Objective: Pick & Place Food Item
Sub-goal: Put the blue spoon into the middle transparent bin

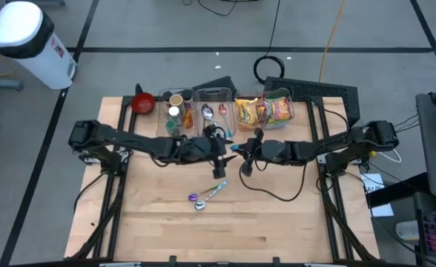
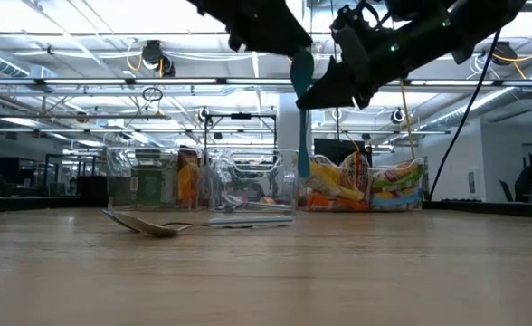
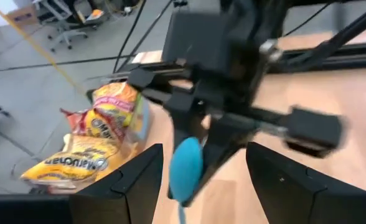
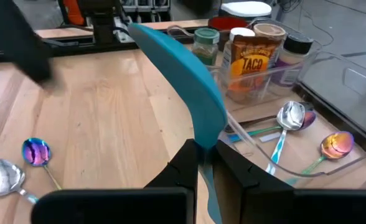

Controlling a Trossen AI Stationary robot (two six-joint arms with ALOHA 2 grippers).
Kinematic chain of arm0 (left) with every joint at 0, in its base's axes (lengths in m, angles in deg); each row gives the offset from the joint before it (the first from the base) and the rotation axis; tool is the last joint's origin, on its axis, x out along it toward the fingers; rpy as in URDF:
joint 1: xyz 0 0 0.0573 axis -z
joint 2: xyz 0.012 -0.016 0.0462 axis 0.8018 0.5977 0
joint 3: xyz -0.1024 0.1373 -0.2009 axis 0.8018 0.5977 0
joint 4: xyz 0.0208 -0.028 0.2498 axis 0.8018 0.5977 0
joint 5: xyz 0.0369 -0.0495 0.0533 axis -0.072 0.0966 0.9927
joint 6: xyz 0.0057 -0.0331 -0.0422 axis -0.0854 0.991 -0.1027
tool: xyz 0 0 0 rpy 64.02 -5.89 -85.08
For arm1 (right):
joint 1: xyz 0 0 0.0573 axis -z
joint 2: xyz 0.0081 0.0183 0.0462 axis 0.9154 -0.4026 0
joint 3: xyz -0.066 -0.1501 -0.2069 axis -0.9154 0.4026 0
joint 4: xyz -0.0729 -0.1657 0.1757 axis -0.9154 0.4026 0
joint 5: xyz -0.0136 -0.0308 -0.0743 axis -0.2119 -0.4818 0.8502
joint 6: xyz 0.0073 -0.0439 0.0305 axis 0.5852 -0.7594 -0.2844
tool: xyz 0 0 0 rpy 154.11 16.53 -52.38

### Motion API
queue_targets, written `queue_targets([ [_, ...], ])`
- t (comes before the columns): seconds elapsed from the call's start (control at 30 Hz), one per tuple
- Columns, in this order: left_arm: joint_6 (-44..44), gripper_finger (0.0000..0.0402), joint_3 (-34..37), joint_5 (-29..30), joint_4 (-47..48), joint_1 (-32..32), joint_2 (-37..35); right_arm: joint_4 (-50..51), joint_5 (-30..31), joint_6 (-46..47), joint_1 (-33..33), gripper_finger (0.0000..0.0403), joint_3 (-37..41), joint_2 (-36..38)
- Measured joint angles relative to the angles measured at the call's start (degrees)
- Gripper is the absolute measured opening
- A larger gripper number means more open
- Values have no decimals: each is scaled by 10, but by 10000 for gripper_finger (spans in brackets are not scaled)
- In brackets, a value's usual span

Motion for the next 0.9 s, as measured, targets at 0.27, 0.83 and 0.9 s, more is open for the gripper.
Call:
queue_targets([
  [0.27, 0, 239, -1, 21, 1, -25, 38, -1, -5, 0, 0, 14, 0, 0],
  [0.83, -49, 14, -1, 35, 6, -29, 23, 1, -13, 3, 3, 29, -1, 0],
  [0.9, -67, 19, 0, 49, 8, -28, 9, -2, -13, 2, 3, 40, -2, 1],
])
